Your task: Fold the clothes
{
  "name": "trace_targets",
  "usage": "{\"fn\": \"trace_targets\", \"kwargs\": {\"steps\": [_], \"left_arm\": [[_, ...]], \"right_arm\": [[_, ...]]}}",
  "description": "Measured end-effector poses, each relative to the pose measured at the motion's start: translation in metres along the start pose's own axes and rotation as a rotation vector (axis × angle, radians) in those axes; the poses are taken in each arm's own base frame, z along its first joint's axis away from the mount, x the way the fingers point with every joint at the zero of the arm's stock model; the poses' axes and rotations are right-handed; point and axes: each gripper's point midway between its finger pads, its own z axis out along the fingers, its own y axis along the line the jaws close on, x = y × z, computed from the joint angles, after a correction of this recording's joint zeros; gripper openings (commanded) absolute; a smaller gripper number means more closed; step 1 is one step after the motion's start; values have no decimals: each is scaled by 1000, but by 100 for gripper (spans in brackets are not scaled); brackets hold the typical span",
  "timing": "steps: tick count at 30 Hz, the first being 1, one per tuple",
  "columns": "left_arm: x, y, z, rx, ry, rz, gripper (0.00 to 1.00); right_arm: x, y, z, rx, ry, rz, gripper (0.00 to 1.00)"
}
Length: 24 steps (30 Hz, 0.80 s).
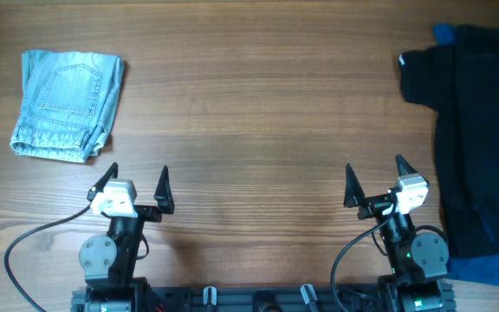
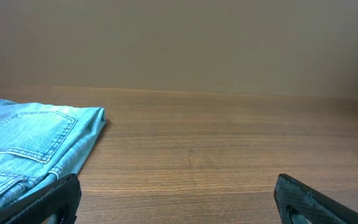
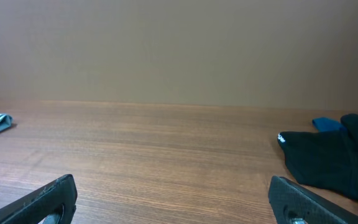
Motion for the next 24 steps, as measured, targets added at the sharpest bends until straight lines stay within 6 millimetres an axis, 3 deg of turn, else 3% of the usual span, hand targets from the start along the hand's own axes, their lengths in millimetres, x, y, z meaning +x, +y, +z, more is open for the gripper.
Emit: {"fn": "trace_targets", "kwargs": {"steps": [12, 18, 19, 20, 24], "left_arm": [[0, 0, 0, 0, 0, 0, 100], [0, 0, 0, 0, 0, 0, 99], [0, 0, 0, 0, 0, 0, 100], [0, 0, 0, 0, 0, 0, 100], [0, 0, 0, 0, 1, 0, 100]], "right_arm": [[0, 0, 0, 0, 0, 0, 100], [-9, 0, -2, 5, -8, 101, 100], [-23, -3, -5, 20, -29, 110, 100], [-53, -6, -11, 44, -88, 117, 100], [-136, -14, -27, 101, -211, 128, 100]]}}
